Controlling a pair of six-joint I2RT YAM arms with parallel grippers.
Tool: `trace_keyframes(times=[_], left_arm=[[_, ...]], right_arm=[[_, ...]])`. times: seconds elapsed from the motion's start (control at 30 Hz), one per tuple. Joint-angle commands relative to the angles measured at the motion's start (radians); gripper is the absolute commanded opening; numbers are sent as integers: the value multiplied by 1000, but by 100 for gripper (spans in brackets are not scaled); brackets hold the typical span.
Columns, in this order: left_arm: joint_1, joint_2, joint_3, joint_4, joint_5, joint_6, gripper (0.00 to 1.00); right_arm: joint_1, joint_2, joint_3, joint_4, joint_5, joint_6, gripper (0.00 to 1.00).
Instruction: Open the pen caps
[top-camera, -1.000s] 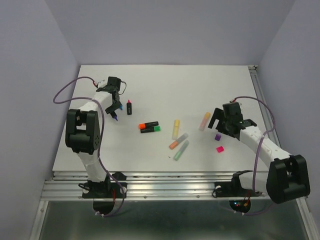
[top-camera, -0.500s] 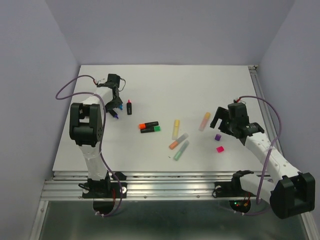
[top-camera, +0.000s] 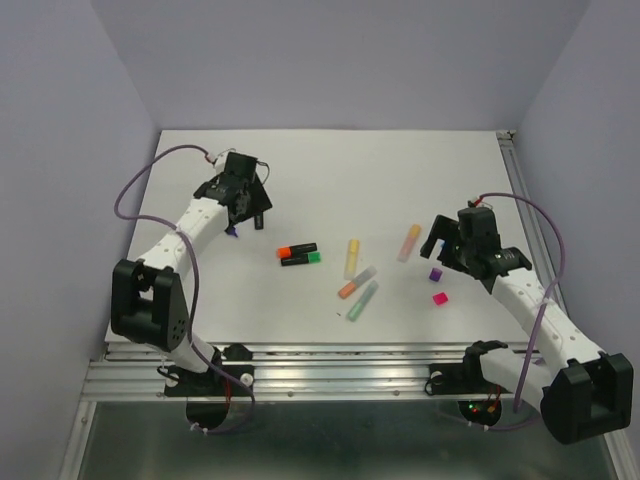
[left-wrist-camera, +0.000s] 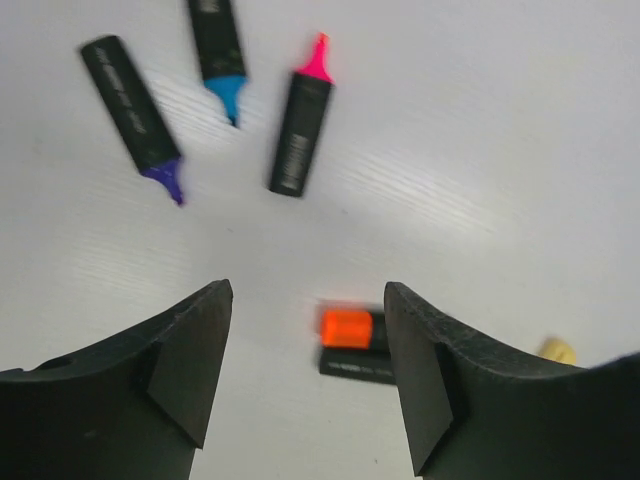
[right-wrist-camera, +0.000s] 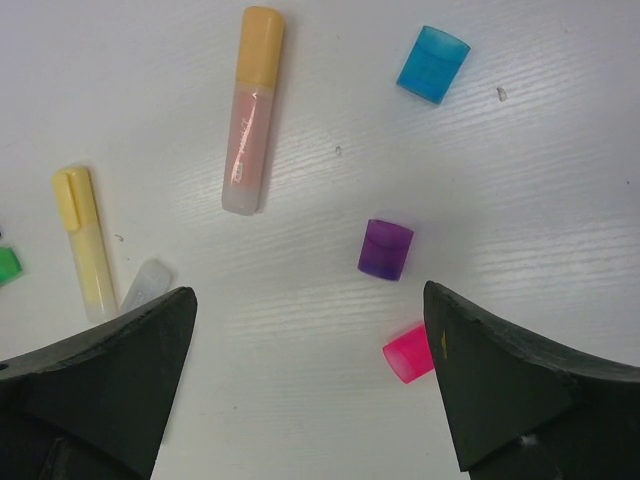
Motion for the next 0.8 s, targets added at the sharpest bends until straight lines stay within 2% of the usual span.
trace_keyframes(times=[0.0,0.17,0.23,0.37,0.6,0.77], left_arm=[[-243,-107,-72,39,76,1,73],[-469,-160,-137,67,142,-10,73],[-546,-161,-158,117,218,-3,74],[-716,-117,-149,153,226,-27,75],[-847,92,-10,150,220,-29,73],[-882,214,98,102,205,-13,70]], right_arm=[[-8,-24,37,-11,-15,-11,100],[-10,-44,24,-29,-15,-3,100],[-10,-50,17,-33,0,8,100],[-10,-55,15,-56,49,31,100],[-11,-83,-5,-36,64,46,100],[-10,-96,-5,-40,69,46,100]])
